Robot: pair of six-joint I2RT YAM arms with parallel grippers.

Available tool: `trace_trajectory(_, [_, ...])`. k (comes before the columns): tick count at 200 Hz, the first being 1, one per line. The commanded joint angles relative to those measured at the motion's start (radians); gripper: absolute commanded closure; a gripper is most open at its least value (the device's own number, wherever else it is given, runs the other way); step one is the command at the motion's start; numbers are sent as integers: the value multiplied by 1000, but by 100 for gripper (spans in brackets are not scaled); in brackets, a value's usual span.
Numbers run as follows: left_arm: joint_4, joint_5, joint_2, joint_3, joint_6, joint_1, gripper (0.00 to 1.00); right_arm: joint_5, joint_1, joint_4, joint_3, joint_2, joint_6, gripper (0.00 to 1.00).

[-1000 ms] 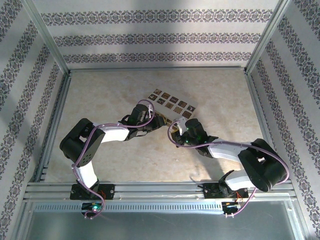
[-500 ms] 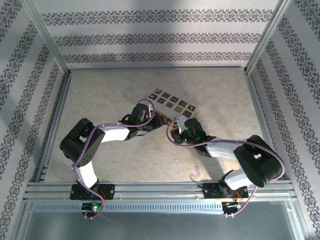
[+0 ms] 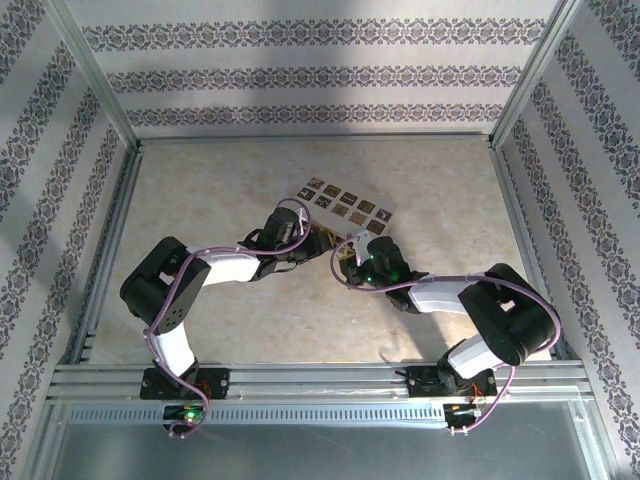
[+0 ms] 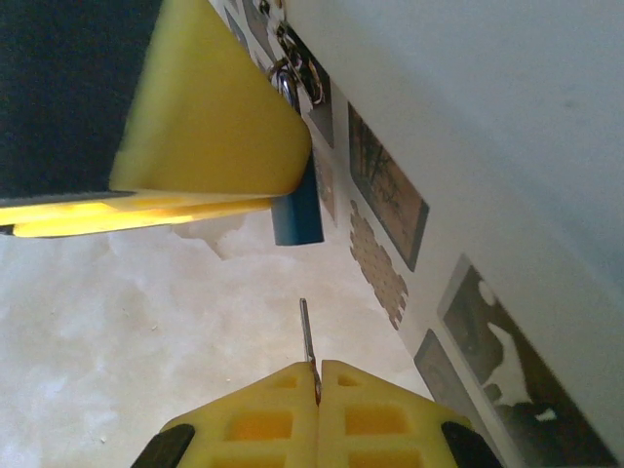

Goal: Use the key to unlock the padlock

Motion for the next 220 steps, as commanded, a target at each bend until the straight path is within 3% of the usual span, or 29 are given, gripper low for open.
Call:
trace_trajectory(1, [38, 8, 2, 39, -13, -14, 81, 8, -3, 65, 5, 12, 16, 100])
trace_trajectory(220, [44, -4, 1, 23, -19, -21, 81, -4, -21, 115, 36, 43, 32, 100])
